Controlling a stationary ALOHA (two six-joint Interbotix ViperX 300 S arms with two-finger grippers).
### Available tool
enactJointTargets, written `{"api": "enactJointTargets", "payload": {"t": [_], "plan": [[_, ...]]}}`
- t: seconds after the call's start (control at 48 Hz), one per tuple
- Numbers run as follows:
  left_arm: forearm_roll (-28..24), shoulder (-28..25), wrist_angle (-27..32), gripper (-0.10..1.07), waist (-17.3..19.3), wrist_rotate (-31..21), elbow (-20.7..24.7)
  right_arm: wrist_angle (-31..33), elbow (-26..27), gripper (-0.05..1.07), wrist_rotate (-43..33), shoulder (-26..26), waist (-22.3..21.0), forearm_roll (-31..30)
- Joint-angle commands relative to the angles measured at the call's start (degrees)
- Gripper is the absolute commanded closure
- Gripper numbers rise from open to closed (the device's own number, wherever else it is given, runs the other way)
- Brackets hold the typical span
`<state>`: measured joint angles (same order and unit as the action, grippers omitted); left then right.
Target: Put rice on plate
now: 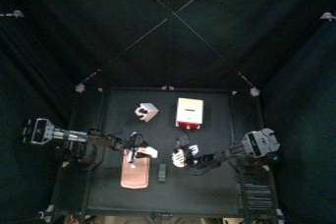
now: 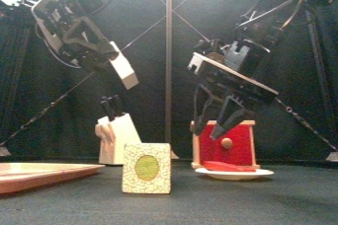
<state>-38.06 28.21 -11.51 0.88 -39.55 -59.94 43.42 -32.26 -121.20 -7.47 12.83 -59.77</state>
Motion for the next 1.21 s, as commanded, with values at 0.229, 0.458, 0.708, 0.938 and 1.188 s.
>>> {"api": "enactJointTargets", "payload": {"t": [0.229,0.458,0.708,0.938,1.188], "plan": [[0.53,7.91,0.53,0.45,-3.69,0.0,-9.05,0.18,-1.14,0.25,0.0,3.25,0.18,-0.7],[0.79,6.42,-5.27,0.45,-3.78,0.0,-13.45,0.18,-1.58,0.25,0.09,3.34,0.26,-0.53],[1.76,1.14,-11.07,0.45,-3.69,3.52,-13.71,0.18,-1.67,0.25,0.09,3.34,0.26,-0.62],[11.25,-8.44,-17.84,0.45,-3.78,14.06,-13.89,0.18,-1.58,0.25,0.09,3.43,0.26,-0.62],[22.59,-15.03,-24.26,0.44,-4.92,30.06,-14.59,0.18,-1.76,0.25,0.09,3.34,0.26,-0.62]]}}
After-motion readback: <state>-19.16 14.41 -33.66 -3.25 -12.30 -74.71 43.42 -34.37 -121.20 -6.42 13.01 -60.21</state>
